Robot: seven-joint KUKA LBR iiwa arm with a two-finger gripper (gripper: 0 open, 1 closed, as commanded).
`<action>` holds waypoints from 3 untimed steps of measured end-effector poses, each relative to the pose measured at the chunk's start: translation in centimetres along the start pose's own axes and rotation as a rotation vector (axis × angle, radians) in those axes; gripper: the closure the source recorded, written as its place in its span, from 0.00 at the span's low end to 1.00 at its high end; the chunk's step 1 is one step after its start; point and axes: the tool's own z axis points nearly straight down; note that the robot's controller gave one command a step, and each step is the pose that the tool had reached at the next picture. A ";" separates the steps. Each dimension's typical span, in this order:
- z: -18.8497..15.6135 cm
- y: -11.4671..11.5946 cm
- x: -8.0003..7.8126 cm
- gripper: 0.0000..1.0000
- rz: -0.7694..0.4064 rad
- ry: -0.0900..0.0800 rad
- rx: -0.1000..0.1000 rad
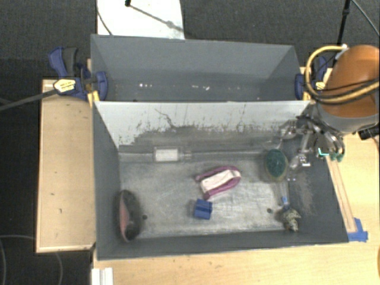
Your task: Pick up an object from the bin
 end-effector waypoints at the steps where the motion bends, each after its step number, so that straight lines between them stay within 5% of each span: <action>1: 9.2 3.7 -0.2 0.00 0.235 -0.001 -0.002; 2: 6.0 11.1 0.6 0.00 0.039 -0.004 -0.002; 3: 9.8 17.1 1.2 0.00 -0.152 -0.010 0.001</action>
Offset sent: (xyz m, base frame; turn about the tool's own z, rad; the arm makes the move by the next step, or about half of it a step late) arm 0.0026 0.0351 -0.0896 0.2362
